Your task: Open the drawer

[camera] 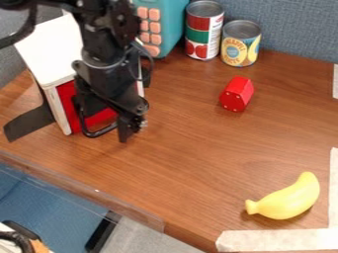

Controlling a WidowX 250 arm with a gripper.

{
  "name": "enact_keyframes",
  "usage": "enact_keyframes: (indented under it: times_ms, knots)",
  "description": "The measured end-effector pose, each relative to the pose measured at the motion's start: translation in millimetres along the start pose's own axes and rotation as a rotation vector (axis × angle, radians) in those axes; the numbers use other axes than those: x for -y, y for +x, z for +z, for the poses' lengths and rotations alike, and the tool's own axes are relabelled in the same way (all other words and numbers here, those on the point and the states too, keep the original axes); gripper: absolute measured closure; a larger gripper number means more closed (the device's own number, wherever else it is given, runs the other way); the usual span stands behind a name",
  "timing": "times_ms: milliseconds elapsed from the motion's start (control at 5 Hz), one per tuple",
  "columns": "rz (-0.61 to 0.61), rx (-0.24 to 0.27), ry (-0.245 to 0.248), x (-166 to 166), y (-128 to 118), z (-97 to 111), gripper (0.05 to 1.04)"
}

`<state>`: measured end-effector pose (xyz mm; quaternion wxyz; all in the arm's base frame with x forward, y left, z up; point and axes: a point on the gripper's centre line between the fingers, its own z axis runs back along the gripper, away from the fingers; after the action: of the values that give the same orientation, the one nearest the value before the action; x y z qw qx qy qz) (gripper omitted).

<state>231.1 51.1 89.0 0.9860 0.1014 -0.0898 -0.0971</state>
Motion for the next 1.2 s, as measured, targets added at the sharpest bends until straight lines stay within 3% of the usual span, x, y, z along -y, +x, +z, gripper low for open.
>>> enact_keyframes:
  times_ms: [400,800,1200]
  knots:
    - [-0.024,0.047,-0.023,-14.7,6.0,-19.5,0.082]
    - [-0.074,0.046,-0.028,-9.3,15.4,-36.7,0.082]
    - [-0.143,0.030,0.005,-5.0,29.0,-52.6,0.082]
